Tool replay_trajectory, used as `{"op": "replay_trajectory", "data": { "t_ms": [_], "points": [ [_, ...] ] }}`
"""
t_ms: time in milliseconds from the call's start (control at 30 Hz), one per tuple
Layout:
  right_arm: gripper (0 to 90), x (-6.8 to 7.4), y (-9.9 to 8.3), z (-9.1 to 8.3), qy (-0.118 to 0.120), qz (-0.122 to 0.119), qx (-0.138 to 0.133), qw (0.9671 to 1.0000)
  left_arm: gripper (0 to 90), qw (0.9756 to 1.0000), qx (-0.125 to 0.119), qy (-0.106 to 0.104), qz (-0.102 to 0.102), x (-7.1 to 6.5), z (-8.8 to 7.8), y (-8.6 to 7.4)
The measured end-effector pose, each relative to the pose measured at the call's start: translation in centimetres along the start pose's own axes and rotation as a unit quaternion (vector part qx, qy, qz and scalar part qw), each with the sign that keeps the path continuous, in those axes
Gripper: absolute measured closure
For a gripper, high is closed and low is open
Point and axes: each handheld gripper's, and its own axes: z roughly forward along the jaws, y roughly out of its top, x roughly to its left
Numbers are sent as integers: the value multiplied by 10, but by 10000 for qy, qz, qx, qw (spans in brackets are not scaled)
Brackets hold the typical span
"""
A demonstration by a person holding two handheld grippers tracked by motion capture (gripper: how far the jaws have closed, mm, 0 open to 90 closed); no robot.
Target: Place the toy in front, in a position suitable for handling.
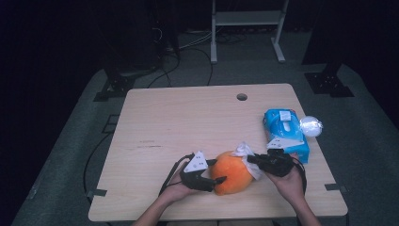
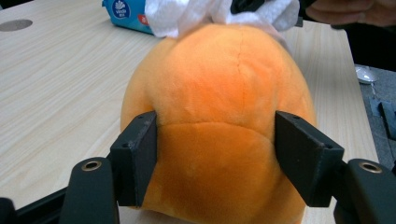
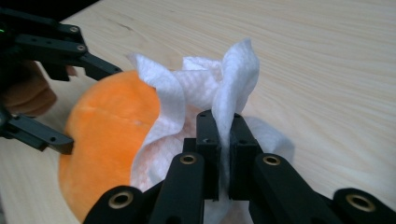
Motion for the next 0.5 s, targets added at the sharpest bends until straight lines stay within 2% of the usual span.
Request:
{"op": "replay_trajectory", "data": {
  "t_ms": [100,133,233,267,333,433,500],
  "points": [
    [850,8,6,-6,71,-108,-189,9997,328,10000,-3,4,-12,0,1,0],
    [850,16,10,-8,115,-242,-257,9993,327,10000,0,-3,-11,-1,2,-1],
    [849,26,14,-4,108,-545,-153,9983,311,10000,10,-26,-54,1,1,0],
    [848,26,12,0,73,-576,-67,9983,293,9998,3,-111,-186,3,0,1],
    [849,18,6,6,133,-426,76,9990,220,9990,-10,-219,-384,6,-2,3],
    [848,7,2,5,-3,-299,129,9995,107,9988,82,-155,-448,9,1,0],
    [849,4,2,2,17,-189,96,9998,111,9985,112,-244,-477,10,6,-4]
  ]
}}
